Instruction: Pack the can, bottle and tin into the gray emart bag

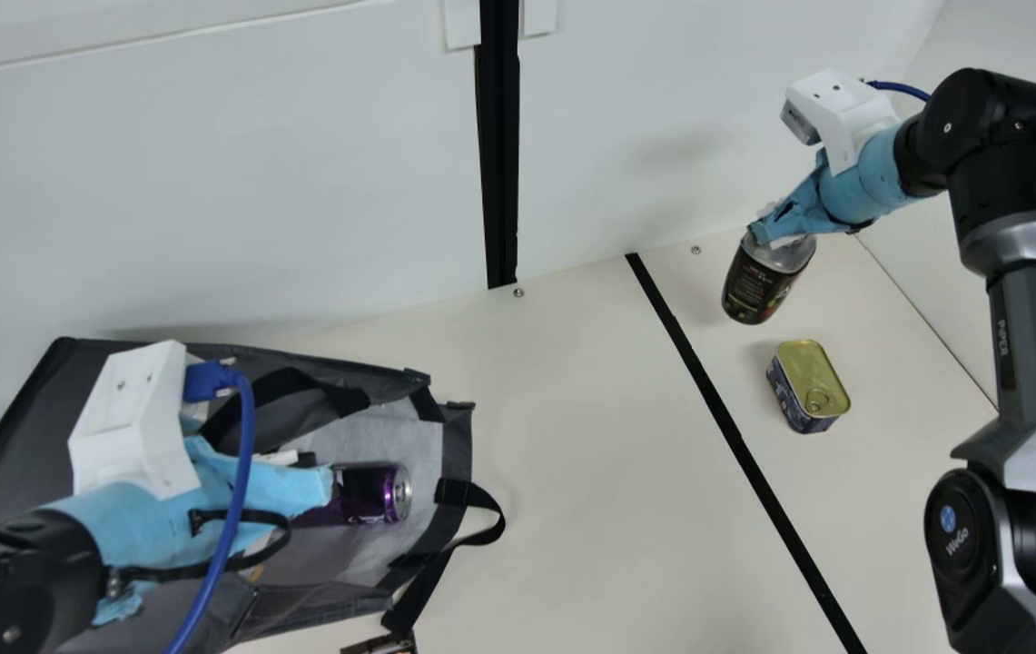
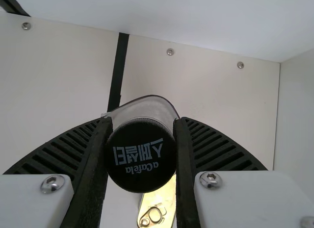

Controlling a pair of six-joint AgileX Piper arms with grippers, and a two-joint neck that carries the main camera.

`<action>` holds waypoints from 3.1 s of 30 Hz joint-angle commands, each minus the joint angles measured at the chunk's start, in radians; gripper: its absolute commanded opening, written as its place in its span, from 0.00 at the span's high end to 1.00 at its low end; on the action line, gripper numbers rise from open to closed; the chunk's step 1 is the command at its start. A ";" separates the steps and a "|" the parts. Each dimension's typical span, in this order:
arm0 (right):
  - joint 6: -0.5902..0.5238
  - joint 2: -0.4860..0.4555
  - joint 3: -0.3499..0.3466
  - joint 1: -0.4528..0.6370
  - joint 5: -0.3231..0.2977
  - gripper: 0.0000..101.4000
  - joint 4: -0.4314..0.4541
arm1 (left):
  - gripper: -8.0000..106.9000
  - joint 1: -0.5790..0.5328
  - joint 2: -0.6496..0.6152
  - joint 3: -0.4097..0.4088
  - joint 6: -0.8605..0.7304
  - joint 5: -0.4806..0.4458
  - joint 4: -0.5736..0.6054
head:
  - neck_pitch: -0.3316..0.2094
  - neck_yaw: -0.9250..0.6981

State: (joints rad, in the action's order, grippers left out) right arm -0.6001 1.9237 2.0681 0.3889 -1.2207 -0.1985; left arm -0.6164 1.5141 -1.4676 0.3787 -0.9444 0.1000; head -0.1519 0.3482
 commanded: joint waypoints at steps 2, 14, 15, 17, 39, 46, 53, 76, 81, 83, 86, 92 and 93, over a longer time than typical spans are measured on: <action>-0.006 -0.016 -0.011 -0.008 0.001 1.00 0.000 | 0.84 0.000 0.000 0.000 0.000 0.000 0.000 | -0.023 0.001; -0.026 -0.089 -0.072 -0.054 0.001 1.00 -0.001 | 0.84 0.000 0.000 0.000 0.000 0.000 0.000 | -0.023 0.001; -0.026 -0.095 -0.077 -0.059 0.001 1.00 -0.001 | 0.84 0.000 0.000 0.000 0.000 0.000 0.000 | -0.023 0.001; -0.026 -0.108 -0.088 -0.068 0.001 1.00 -0.001 | 0.84 0.000 0.000 0.000 0.000 0.000 0.000 | -0.023 0.001; -0.038 -0.249 -0.220 -0.165 0.001 1.00 -0.020 | 0.84 0.000 0.000 0.000 0.000 0.000 0.000 | -0.023 0.001; -0.051 -0.298 -0.273 -0.185 0.001 1.00 -0.029 | 0.84 0.000 0.000 0.000 0.000 0.000 0.000 | -0.023 0.001; -0.060 -0.343 -0.322 -0.201 0.001 1.00 -0.036 | 0.84 0.000 0.000 0.000 0.000 0.000 0.000 | -0.023 0.001; -0.052 -0.465 -0.465 -0.320 0.001 1.00 -0.019 | 0.84 0.000 0.000 0.000 0.000 0.000 0.000 | -0.023 0.001; -0.046 -0.482 -0.486 -0.357 0.001 1.00 -0.007 | 0.84 0.000 0.000 0.000 0.000 0.000 0.000 | -0.023 0.001; -0.042 -0.488 -0.494 -0.372 0.001 1.00 -0.002 | 0.84 0.000 0.000 0.000 0.000 0.000 0.000 | -0.023 0.001; -0.037 -0.497 -0.504 -0.393 0.001 1.00 0.005 | 0.84 0.000 0.000 0.000 0.000 0.000 0.000 | -0.023 0.001; -0.029 -0.512 -0.520 -0.433 0.001 1.00 0.016 | 0.84 0.000 0.000 0.000 0.000 0.000 0.000 | -0.023 0.001; -0.027 -0.515 -0.523 -0.440 0.001 1.00 0.017 | 0.84 0.000 0.000 0.000 0.000 0.000 0.000 | -0.023 0.001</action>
State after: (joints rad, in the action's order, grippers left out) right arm -0.6300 1.4098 1.5469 -0.0450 -1.2197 -0.1809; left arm -0.6164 1.5141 -1.4676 0.3787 -0.9444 0.1000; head -0.1519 0.3467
